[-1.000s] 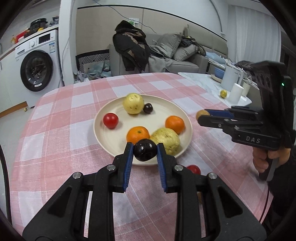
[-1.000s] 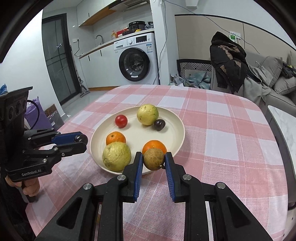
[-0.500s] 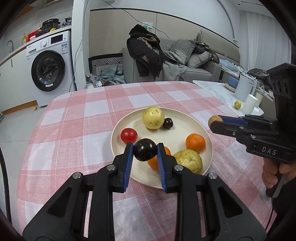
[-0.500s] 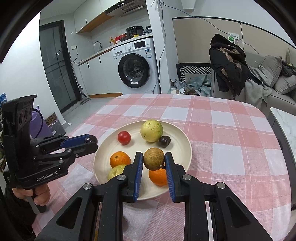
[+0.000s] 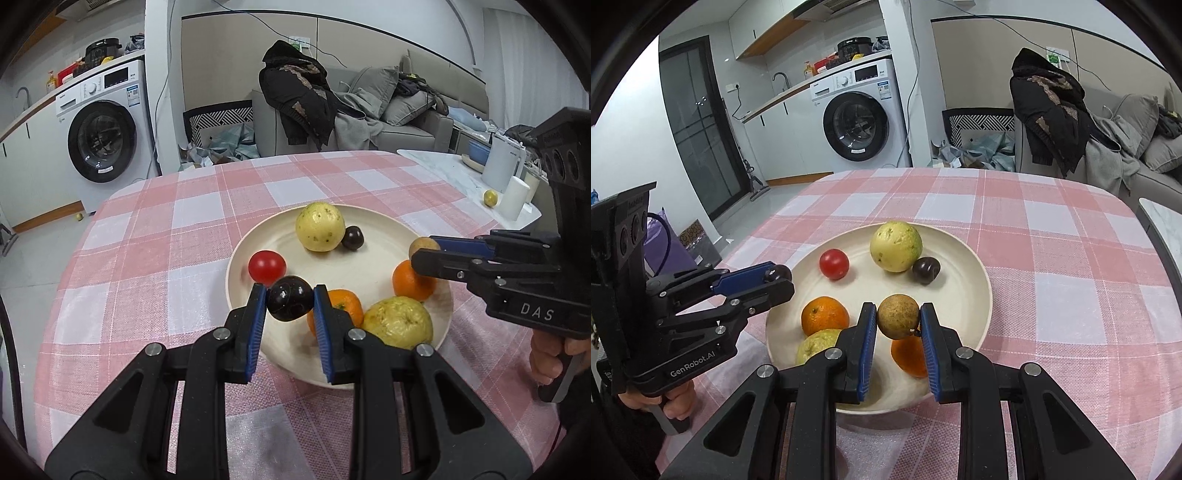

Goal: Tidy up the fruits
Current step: 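Lower both fruits onto the plate and open both tools, then move both open tools back toward the last fruits on the cloth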

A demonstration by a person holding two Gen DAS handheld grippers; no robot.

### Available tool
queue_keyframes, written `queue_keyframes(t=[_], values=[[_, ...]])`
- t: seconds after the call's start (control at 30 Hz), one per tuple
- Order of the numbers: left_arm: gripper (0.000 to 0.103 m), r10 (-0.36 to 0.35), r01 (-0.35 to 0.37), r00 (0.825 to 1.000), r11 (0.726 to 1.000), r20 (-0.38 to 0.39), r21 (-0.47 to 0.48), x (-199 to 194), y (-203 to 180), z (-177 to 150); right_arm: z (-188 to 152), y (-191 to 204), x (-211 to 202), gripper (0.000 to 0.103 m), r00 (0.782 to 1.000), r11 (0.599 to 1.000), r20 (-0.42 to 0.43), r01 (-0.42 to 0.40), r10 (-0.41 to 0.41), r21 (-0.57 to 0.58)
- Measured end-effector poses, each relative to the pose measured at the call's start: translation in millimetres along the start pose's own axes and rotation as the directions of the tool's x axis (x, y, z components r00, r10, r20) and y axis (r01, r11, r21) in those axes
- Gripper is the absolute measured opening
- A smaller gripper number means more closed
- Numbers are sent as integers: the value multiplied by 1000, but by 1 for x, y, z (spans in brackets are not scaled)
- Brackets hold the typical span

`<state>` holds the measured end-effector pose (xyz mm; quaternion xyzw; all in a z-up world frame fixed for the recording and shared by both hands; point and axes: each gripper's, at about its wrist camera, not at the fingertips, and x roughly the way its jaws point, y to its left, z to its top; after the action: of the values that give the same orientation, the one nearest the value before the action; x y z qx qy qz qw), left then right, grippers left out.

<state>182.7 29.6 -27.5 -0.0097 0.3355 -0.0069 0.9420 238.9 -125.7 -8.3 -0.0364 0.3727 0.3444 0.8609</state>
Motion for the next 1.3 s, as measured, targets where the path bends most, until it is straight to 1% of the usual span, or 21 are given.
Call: queue_keyframes(t=[0.23, 0.47, 0.53, 0.6, 0.67, 0.73, 0.77, 0.8, 0.83, 0.87, 0.9, 0.93, 0.97, 1.0, 1.03, 1.1, 1.13, 1.17, 1.2, 1.23, 1.3], values=[[23, 6, -6, 1000, 1000, -9, 4, 5, 2, -3, -1, 7, 9, 25, 1000, 999, -18, -9, 8, -33], [23, 6, -6, 1000, 1000, -23, 5, 8, 1, -5, -1, 6, 13, 25, 1000, 999, -26, -6, 5, -32], [23, 9, -8, 1000, 1000, -24, 8, 9, 1, -5, -1, 6, 13, 28, 1000, 1000, -25, -4, 3, -29], [23, 8, -8, 1000, 1000, -25, 9, 9, 0, -5, -1, 6, 12, 29, 1000, 1000, -22, -4, 3, -26], [23, 11, -11, 1000, 1000, -26, 13, 9, 0, -5, -1, 5, 10, 33, 1000, 1000, -14, 7, -7, -26], [28, 21, -20, 999, 1000, -31, 14, 8, 0, -6, 0, 3, 7, 40, 1000, 1000, -4, 11, -11, -20], [36, 26, -26, 999, 1000, -30, 13, 8, 0, -7, -1, 2, 6, 43, 1000, 1000, -1, 13, -13, -14], [44, 28, -28, 999, 1000, -27, 12, 6, 0, -7, -1, 1, 5, 48, 1000, 1000, 1, 14, -14, -12], [49, 31, -30, 999, 999, -19, 12, 4, 0, -7, -1, 1, 3, 50, 1000, 1000, 6, 18, -18, -13], [57, 32, -32, 999, 999, -7, 11, 1, 1, -8, -1, 0, 1, 51, 1000, 1000, 11, 24, -24, -16], [65, 34, -34, 999, 999, 6, 9, -2, 1, -8, -2, 0, -1, 54, 1000, 999, 11, 29, -29, -17], [69, 35, -35, 999, 999, 16, 6, -6, 2, -8, -2, 0, -2, 63, 1000, 999, 10, 30, -30, -16], [76, 37, -37, 999, 999, 25, 1, -9, 3, -9, -3, -1, -3, 69, 1000, 999, 11, 30, -29, -13], [82, 38, -38, 999, 999, 30, -3, -12, 3, -9, -3, -2, -5, 85, 999, 999, 15, 31, -31, -7], [83, 36, -36, 999, 999, 37, -7, -16, 4, -10, -4, -3, -8, 92, 999, 999, 18, 38, -38, -1], [85, 30, -30, 999, 999, 39, -12, -22, 5, -12, -5, -4, -13, 95, 998, 999, 27, 51, -51, 3], [87, 29, -29, 999, 999, 36, -15, -25, 6, -12, -6, -4, -15, 99, 998, 999, 25, 52, -52, 0], [92, 29, -28, 999, 999, 34, -19, -28, 6, -13, -6, -3, -17, 101, 998, 999, 23, 54, -53, -5], [100, 26, -25, 999, 999, 29, -26, -31, 6, -14, -7, -3, -19, 102, 998, 998, 24, 54, -54, -9], [102, 22, -21, 999, 999, 28, -32, -35, 6, -16, -8, -3, -20, 103, 998, 999, 23, 53, -52, -13], [102, 6, -5, 999, 999, 32, -43, -43, 6, -19, -11, -1, -24, 103, 999, 999, 11, 49, -49, -20]])
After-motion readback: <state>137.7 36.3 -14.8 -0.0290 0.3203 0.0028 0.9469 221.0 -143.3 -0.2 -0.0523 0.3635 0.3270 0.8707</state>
